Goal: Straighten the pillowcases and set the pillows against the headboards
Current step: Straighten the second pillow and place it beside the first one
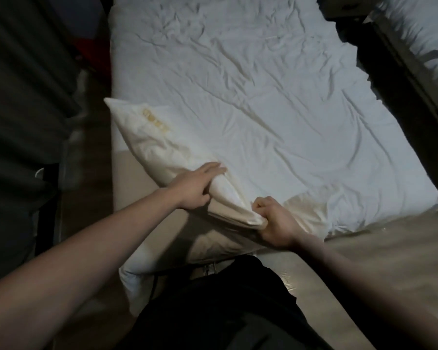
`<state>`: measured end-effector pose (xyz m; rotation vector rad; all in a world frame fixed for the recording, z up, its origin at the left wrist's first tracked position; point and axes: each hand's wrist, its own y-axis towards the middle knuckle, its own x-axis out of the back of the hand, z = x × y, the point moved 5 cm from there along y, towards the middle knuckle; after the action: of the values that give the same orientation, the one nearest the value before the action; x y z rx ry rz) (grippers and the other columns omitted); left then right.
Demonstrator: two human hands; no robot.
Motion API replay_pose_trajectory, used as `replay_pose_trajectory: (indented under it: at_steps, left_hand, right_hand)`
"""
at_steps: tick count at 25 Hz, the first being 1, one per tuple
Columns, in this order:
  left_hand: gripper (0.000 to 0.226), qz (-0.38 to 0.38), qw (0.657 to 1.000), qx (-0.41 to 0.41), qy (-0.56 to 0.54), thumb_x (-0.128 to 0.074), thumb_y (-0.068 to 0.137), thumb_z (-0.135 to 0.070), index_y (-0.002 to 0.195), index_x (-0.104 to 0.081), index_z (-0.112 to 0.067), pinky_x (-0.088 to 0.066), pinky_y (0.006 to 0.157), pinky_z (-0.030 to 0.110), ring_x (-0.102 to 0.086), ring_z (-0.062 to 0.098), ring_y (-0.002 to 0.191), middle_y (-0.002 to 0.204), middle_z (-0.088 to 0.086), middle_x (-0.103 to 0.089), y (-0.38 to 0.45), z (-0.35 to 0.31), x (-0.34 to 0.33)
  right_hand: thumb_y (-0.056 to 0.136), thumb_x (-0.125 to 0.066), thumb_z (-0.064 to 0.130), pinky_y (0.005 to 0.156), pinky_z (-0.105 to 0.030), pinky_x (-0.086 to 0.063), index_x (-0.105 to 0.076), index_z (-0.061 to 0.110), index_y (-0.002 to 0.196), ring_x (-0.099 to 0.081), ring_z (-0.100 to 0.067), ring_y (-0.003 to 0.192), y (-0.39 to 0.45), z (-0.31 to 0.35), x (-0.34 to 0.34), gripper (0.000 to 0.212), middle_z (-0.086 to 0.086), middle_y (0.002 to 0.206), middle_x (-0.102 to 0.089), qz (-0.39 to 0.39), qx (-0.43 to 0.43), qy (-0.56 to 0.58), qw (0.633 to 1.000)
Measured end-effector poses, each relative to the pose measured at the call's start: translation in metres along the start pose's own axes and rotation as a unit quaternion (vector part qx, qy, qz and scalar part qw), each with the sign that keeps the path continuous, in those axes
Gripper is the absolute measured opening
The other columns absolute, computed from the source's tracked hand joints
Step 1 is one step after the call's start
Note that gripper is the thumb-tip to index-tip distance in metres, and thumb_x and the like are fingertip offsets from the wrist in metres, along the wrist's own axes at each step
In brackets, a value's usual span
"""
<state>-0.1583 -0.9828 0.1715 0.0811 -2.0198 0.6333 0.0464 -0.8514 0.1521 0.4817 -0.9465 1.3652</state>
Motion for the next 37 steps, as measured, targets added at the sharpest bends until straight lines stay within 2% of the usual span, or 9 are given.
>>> replay_pose_trajectory:
  at_steps: [4,8,12,15,19,22,25,31,37]
  left_hand:
    - [0.049,0.03,0.999,0.025,0.036,-0.057,0.087,-0.019,0.134,-0.055,-0.034,-0.048,0.095,0.038,-0.06,0.026,0.123,0.134,-0.005,-0.058,0.007,-0.009,-0.02]
    - [0.018,-0.063,0.997,0.008,0.031,-0.056,0.091,-0.021,0.104,-0.067,-0.025,-0.044,0.076,0.035,-0.064,0.028,0.105,0.107,-0.004,-0.063,0.0,-0.029,-0.019]
    - [0.021,-0.149,0.989,-0.014,-0.017,-0.059,0.089,-0.02,0.104,-0.073,-0.025,-0.051,0.072,0.039,-0.067,0.03,0.096,0.105,-0.005,-0.064,-0.01,-0.058,0.003]
    - [0.009,-0.168,0.985,0.004,-0.049,-0.064,0.091,-0.03,0.096,-0.071,-0.028,-0.051,0.069,0.04,-0.066,0.025,0.089,0.099,-0.009,-0.059,-0.017,-0.064,0.014]
    - [0.03,-0.105,0.993,0.045,0.02,-0.067,0.091,-0.048,0.11,-0.062,-0.025,-0.053,0.081,0.04,-0.064,0.025,0.099,0.12,-0.006,-0.051,-0.022,-0.012,0.032]
    - [0.025,-0.094,0.986,0.104,0.093,-0.066,0.094,-0.037,0.112,-0.055,-0.025,-0.05,0.077,0.04,-0.064,0.029,0.102,0.13,-0.005,-0.048,-0.027,0.052,0.063]
    - [0.004,-0.111,0.98,0.117,0.116,-0.055,0.097,-0.026,0.098,-0.051,-0.026,-0.047,0.071,0.041,-0.059,0.028,0.089,0.118,-0.003,-0.057,-0.031,0.088,0.094]
    - [0.02,-0.173,0.978,0.076,0.084,-0.045,0.105,-0.041,0.091,-0.042,-0.027,-0.046,0.059,0.041,-0.054,0.023,0.065,0.078,0.0,-0.06,-0.048,0.142,0.134]
    - [0.007,-0.136,0.989,0.0,0.053,-0.062,0.098,-0.03,0.104,-0.06,-0.033,-0.052,0.073,0.04,-0.061,0.022,0.091,0.104,-0.006,-0.057,-0.103,0.233,0.145]
  right_hand:
    - [0.076,-0.071,0.043,0.071,-0.037,-0.05,-0.055,0.013,0.066,-0.057,-0.02,0.081,-0.029,-0.02,-0.017,0.035,0.008,0.081,-0.058,-0.01,-0.079,0.044,0.996]
    - [0.079,-0.067,0.045,0.067,-0.04,-0.048,-0.051,0.019,0.074,-0.058,-0.018,0.071,-0.043,-0.027,-0.002,0.031,0.004,0.073,-0.059,-0.07,-0.157,0.095,0.98]
    - [0.076,-0.07,0.057,0.079,-0.032,-0.051,-0.062,0.031,0.108,-0.063,-0.008,0.091,-0.016,-0.001,0.013,0.042,0.014,0.102,-0.068,-0.089,-0.146,0.12,0.978]
    - [0.093,-0.067,0.043,0.074,-0.034,-0.048,-0.066,0.03,0.094,-0.064,-0.015,0.084,0.02,0.021,0.017,0.014,0.011,0.088,-0.07,-0.088,-0.139,0.144,0.976]
    - [0.101,-0.059,0.03,0.076,-0.04,-0.05,-0.069,0.023,0.084,-0.064,-0.019,0.079,0.032,0.035,0.021,0.021,0.002,0.078,-0.07,-0.094,-0.082,0.187,0.974]
    - [0.103,-0.059,0.032,0.069,-0.037,-0.046,-0.065,0.017,0.079,-0.059,-0.018,0.069,0.02,0.042,0.029,0.029,-0.003,0.07,-0.063,-0.099,-0.055,0.186,0.976]
    - [0.102,-0.062,0.032,0.065,-0.035,-0.046,-0.062,0.017,0.074,-0.057,-0.017,0.065,0.016,0.058,0.044,0.032,-0.001,0.065,-0.059,-0.136,-0.041,0.171,0.975]
    - [0.099,-0.07,0.018,0.062,-0.024,-0.044,-0.072,0.016,0.08,-0.062,-0.01,0.067,0.019,0.117,0.051,0.019,0.007,0.07,-0.065,-0.258,-0.025,0.154,0.954]
    - [0.096,-0.072,0.01,0.062,-0.018,-0.041,-0.073,0.012,0.08,-0.059,0.001,0.066,0.033,0.215,0.026,0.017,0.012,0.069,-0.062,-0.347,-0.024,0.11,0.931]
